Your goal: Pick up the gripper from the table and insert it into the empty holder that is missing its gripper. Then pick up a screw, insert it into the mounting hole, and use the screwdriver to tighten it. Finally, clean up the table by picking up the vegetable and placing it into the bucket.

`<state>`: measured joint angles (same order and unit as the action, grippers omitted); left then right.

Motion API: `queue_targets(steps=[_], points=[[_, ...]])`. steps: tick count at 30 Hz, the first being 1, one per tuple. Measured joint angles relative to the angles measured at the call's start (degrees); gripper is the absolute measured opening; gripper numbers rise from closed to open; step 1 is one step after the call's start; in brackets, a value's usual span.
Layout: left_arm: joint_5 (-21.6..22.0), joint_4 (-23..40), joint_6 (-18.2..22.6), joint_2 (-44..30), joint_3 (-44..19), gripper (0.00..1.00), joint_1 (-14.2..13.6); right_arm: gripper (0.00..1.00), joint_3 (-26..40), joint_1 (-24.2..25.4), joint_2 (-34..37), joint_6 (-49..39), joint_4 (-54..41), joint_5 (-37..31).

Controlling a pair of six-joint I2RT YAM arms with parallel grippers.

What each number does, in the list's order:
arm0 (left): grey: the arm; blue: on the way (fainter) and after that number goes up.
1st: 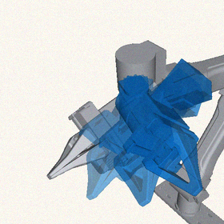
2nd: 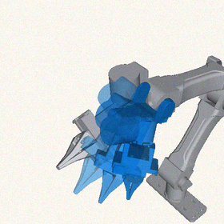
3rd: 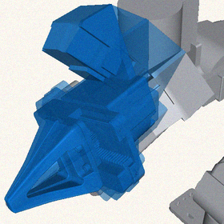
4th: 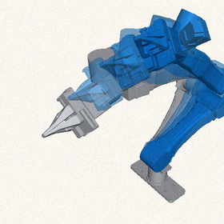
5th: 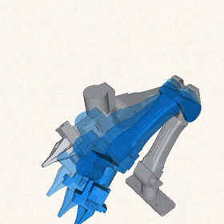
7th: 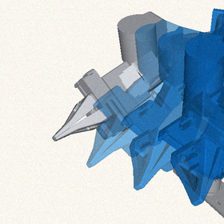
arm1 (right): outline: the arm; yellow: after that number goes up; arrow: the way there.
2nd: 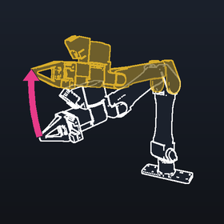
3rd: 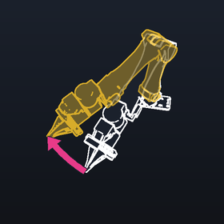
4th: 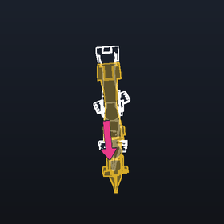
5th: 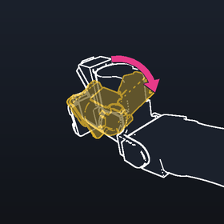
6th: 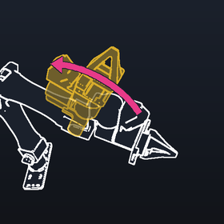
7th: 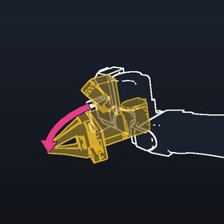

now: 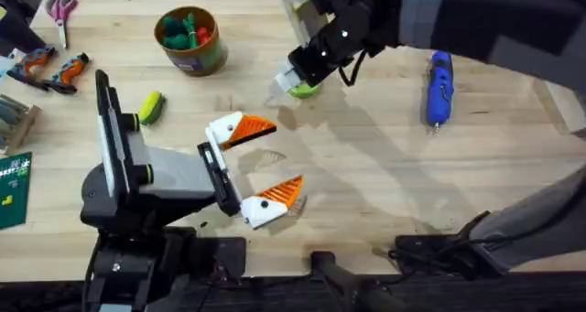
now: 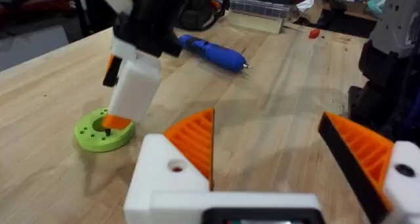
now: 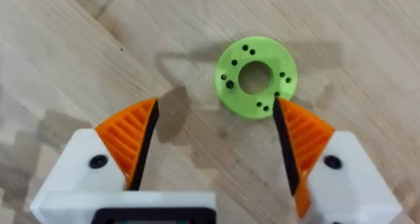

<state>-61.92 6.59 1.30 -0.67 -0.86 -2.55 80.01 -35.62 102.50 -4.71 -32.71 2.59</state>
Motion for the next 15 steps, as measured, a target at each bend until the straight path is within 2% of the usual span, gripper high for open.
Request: queue_targets(steps=[15], points=[[0.0,0.0,0.0,0.0,0.0,0.993,0.0,0.988,0.0,0.0,8.3,0.0,3.9,0.0]])
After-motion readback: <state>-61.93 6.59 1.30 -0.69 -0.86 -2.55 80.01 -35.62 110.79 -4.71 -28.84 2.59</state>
